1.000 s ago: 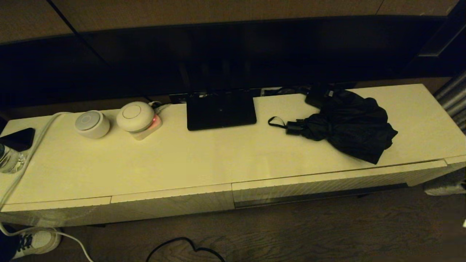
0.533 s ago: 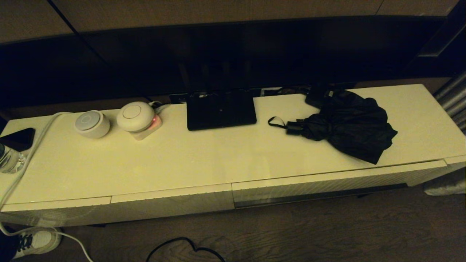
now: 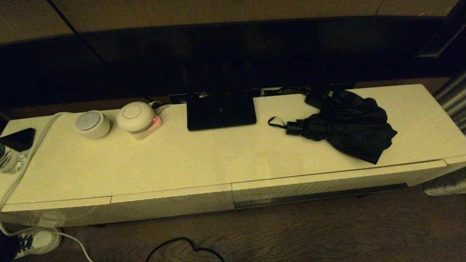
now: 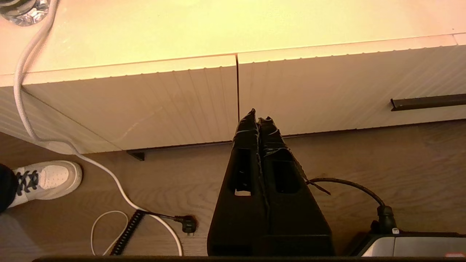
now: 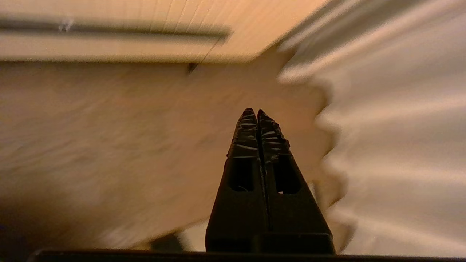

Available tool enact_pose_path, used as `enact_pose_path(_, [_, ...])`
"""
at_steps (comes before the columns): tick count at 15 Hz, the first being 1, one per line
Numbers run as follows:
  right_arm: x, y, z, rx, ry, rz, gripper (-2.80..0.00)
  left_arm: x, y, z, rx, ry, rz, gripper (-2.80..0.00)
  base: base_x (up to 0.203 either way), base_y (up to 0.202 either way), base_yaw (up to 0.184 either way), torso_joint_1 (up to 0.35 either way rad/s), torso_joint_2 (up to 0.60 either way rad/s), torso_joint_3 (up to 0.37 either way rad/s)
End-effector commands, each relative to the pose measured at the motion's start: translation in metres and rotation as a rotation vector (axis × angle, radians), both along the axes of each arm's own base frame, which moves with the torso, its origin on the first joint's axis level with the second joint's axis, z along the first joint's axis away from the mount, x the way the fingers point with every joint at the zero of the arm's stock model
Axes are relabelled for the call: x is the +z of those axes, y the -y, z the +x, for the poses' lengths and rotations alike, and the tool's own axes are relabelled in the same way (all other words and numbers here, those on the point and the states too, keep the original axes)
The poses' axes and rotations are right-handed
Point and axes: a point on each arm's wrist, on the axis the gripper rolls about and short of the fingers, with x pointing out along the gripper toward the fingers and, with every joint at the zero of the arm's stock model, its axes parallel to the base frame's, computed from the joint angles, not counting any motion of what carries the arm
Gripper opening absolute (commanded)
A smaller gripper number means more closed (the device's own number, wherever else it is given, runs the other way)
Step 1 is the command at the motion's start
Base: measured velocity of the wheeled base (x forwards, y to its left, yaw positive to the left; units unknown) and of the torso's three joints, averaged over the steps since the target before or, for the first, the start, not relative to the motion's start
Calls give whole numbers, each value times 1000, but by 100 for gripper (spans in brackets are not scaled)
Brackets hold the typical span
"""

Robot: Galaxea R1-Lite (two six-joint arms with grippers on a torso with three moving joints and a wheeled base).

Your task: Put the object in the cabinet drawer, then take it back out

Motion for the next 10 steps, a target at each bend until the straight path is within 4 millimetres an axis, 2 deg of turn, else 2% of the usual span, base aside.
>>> enact_pose_path(1, [-11, 0, -1, 38, -22, 12, -280, -1, 0, 0, 1, -3, 0, -280, 0, 0, 0, 0, 0, 0])
enact_pose_path(4, [-20, 0, -16, 130, -2, 2, -280, -1, 0, 0, 1, -3, 0, -280, 0, 0, 0, 0, 0, 0])
enact_pose_path(7, [-25, -2, -29, 195, 108, -2, -280, -1, 0, 0, 1, -3, 0, -280, 0, 0, 0, 0, 0, 0])
enact_pose_path(10, [-24, -2, -22, 228, 279, -8, -280, -1, 0, 0, 1, -3, 0, -280, 0, 0, 0, 0, 0, 0])
